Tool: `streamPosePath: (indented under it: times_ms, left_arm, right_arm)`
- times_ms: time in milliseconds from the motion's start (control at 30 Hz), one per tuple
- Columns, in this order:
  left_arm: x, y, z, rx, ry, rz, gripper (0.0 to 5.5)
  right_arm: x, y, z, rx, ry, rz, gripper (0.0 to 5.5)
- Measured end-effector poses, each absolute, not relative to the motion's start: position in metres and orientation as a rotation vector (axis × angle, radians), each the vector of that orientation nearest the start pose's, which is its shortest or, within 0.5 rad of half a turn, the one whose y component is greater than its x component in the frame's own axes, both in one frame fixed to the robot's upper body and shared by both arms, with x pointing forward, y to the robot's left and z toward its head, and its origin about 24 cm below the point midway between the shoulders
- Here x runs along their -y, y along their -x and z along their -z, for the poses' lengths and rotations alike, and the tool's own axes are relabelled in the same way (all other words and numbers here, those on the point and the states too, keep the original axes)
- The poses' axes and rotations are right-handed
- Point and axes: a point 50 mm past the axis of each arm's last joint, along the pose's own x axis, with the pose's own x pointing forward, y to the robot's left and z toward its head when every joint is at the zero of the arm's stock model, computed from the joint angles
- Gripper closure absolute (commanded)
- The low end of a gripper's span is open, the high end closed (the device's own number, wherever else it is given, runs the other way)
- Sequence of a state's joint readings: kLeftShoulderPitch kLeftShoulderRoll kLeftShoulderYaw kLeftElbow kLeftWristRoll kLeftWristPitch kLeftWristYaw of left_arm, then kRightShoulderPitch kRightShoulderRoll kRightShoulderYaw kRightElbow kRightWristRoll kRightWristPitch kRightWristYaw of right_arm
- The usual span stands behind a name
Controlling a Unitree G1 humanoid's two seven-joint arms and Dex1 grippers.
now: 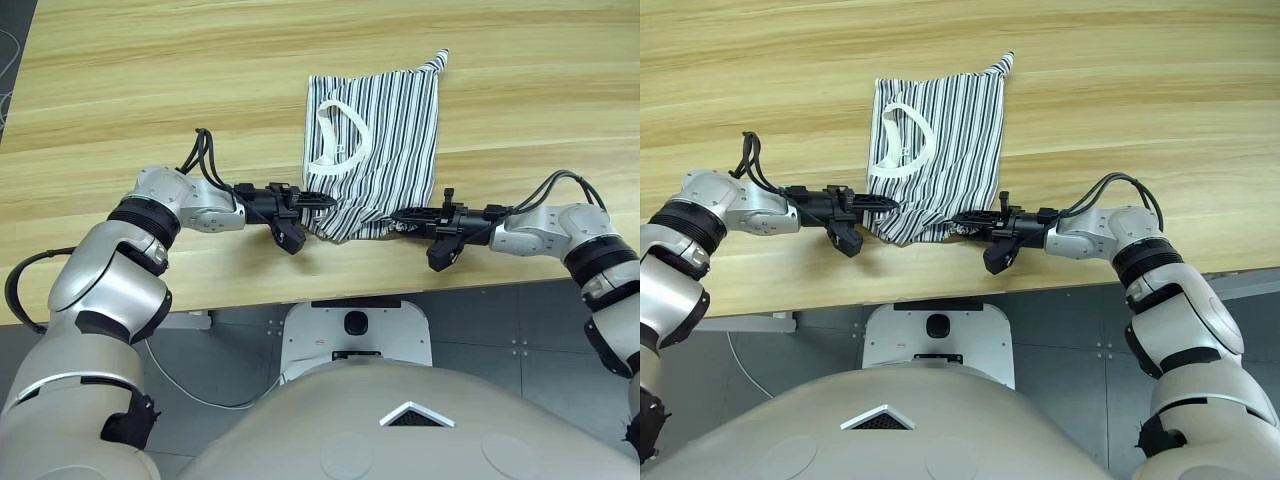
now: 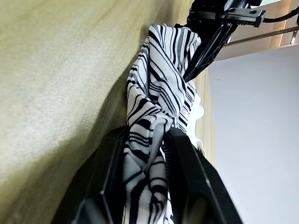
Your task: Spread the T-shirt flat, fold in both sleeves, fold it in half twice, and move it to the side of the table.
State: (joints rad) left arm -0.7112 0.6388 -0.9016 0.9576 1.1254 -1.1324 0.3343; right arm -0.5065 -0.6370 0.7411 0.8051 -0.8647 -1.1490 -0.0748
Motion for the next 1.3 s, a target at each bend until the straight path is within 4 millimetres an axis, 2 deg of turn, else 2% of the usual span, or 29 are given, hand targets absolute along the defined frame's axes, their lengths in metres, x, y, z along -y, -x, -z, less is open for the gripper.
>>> streamPosePath:
  times_ms: [167,333,367,500,600,767,900,1067,1200,1300]
  left_arm:
    - [-0.167,-0.267,-0.009,0.55,-1.428,1.452,5.29]
    - [-0.164,-0.263,-0.014,0.519,-1.312,1.486,5.4]
    - [-0.163,-0.259,-0.016,0.502,-1.239,1.505,5.4]
    - [-0.16,-0.249,-0.016,0.461,-1.094,1.559,5.4]
    - [-0.159,-0.235,-0.013,0.356,-0.96,1.606,5.4]
    - [-0.17,-0.218,-0.012,0.028,-0.785,1.739,5.4]
    - [-0.178,-0.22,-0.025,-0.089,-0.682,1.744,5.4]
    - [-0.184,-0.222,-0.04,-0.137,-0.55,1.727,5.4]
    - [-0.19,-0.23,-0.051,-0.147,-0.373,1.672,5.4]
    - [-0.193,-0.235,-0.053,-0.167,-0.274,1.648,5.4]
  right_arm:
    - [0.155,-0.238,0.0,0.435,1.112,-1.4,5.34]
    - [0.157,-0.232,0.0,0.355,0.986,-1.432,5.4]
    - [0.157,-0.226,-0.001,0.312,0.921,-1.463,5.4]
    - [0.16,-0.231,-0.026,0.226,0.758,-1.485,5.4]
    - [0.166,-0.234,-0.04,0.085,0.563,-1.538,5.4]
    - [0.171,-0.236,-0.052,-0.015,0.334,-1.565,5.4]
    - [0.174,-0.229,-0.05,-0.124,0.241,-1.632,5.4]
    - [0.178,-0.221,-0.047,-0.224,0.16,-1.683,5.4]
    - [0.177,-0.225,-0.053,-0.225,0.062,-1.659,5.4]
    - [0.175,-0.229,-0.057,-0.206,-0.036,-1.632,5.4]
